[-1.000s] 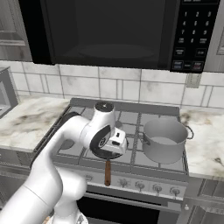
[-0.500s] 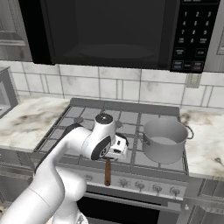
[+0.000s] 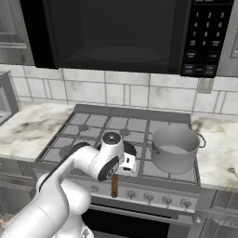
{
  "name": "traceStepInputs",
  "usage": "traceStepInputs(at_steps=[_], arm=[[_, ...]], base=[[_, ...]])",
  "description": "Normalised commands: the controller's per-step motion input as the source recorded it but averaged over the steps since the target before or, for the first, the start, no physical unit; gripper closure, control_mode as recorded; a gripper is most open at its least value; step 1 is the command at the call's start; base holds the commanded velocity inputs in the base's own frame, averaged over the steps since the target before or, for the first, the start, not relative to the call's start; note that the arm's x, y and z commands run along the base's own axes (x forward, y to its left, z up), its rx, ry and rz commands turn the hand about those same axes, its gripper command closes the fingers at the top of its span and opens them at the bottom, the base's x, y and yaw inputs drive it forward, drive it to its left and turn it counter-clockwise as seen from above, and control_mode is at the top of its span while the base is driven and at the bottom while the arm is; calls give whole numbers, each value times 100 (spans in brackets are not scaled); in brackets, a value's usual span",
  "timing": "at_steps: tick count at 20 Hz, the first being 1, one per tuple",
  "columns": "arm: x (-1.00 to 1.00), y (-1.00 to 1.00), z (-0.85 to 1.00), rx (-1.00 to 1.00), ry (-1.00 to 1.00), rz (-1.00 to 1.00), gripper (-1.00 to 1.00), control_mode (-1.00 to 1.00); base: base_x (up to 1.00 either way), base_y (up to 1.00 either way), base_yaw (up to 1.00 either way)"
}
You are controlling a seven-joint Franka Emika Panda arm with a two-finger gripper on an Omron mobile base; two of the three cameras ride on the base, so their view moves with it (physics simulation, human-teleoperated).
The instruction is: Move the pot and pan from the stove into the sink.
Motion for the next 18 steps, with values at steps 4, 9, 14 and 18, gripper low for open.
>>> traceStepInputs(at_steps=[4, 9, 14, 18], arm=[[1, 3, -46, -9, 0, 0, -100, -100], [0, 0, -33, -2, 0, 0, -100, -100], [0, 0, -2, 0, 0, 0, -100, -100], [0, 47, -16, -9, 1, 0, -100, -100]], base=[[0, 0, 0], [0, 0, 0], [0, 0, 0], [0, 0, 0]])
